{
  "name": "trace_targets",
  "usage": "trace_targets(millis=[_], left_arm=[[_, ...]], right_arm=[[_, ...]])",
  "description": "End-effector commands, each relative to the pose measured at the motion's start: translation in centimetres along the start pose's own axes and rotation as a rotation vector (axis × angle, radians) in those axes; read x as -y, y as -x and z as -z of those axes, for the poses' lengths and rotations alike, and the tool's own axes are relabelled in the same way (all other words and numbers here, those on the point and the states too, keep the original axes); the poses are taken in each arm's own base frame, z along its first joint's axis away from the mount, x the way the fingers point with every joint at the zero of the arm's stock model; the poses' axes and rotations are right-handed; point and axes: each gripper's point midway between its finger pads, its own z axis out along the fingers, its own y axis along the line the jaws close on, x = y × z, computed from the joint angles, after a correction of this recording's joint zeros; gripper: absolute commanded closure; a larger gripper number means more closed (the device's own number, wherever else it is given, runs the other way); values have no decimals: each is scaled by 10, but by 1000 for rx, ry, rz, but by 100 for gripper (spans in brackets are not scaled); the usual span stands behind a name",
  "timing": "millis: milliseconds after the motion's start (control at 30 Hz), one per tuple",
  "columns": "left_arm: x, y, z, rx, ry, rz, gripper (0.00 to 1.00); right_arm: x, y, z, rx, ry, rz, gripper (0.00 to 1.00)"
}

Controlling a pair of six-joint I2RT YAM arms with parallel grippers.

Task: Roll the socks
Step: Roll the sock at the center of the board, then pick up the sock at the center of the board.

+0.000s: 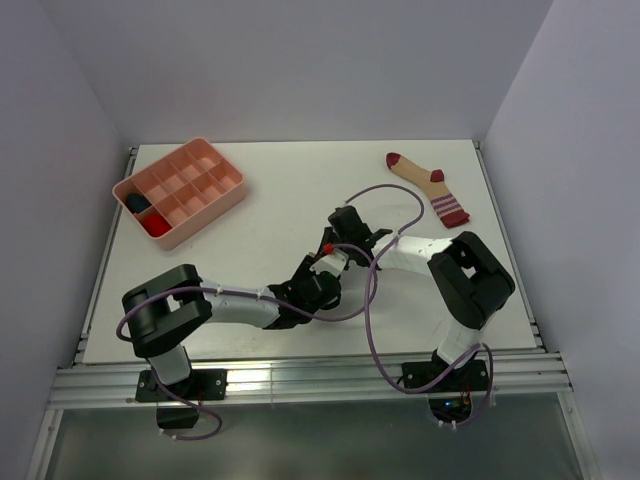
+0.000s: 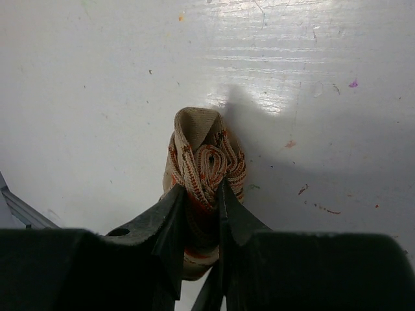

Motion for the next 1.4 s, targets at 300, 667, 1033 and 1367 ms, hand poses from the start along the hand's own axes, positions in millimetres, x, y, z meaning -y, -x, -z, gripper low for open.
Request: trace_targets(millis=[300, 667, 1033, 1367], left_arm=[[-5, -64, 6, -222, -76, 98, 99], [-4, -47, 10, -260, -294, 329, 99], [-17, -53, 5, -311, -312, 453, 99], [-8, -52, 4, -317, -369, 427, 99]], right_arm=[[-14, -1, 5, 0, 73, -1, 89], [-31, 28, 30, 150, 185, -73, 41], [-14, 10, 15, 91, 152, -182, 33], [-16, 5, -7, 48, 178, -224, 34]])
